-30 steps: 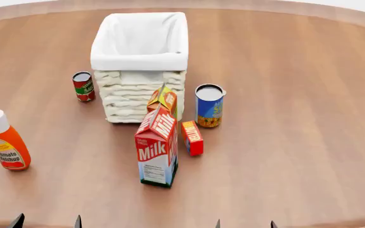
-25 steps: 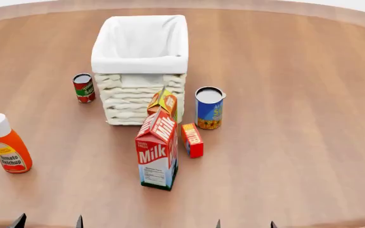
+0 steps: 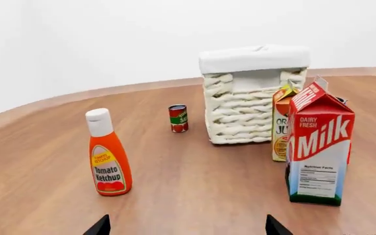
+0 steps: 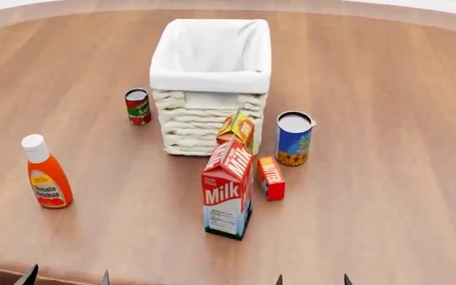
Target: Pick up the butter and put it in the basket.
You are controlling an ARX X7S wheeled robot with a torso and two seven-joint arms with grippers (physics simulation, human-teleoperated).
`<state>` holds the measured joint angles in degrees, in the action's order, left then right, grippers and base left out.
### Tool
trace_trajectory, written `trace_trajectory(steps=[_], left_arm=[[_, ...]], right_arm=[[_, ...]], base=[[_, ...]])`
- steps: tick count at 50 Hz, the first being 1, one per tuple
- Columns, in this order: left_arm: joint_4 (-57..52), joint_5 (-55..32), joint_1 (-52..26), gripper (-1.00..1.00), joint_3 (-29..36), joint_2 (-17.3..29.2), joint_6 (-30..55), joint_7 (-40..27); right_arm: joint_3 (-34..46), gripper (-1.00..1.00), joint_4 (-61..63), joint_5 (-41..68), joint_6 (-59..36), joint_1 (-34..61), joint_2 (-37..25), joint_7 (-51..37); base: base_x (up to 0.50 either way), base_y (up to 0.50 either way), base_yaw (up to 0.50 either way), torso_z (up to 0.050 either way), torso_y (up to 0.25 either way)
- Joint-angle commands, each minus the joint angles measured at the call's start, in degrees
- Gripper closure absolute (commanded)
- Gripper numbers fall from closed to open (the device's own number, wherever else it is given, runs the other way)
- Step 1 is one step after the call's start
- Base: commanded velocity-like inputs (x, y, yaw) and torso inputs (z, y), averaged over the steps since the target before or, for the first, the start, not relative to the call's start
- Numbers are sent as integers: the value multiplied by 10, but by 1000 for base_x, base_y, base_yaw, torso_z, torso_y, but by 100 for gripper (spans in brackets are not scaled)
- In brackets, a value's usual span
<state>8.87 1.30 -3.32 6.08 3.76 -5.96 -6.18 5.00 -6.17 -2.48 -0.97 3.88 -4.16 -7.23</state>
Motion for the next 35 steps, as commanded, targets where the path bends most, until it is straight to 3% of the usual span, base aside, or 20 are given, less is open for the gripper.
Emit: trace_trajectory(steps=[1,35], left_arm=[[14,7,8,-100,-1,-8,-25,-8],[26,-9,-3,-100,28,12,-30,-43]], right_arm=[[-1,-100,7,10,4,-10,-1,13],[29,-100,20,26,-7,-5,-17,-10]], base=[[0,0,500,0,0],[0,0,500,0,0]])
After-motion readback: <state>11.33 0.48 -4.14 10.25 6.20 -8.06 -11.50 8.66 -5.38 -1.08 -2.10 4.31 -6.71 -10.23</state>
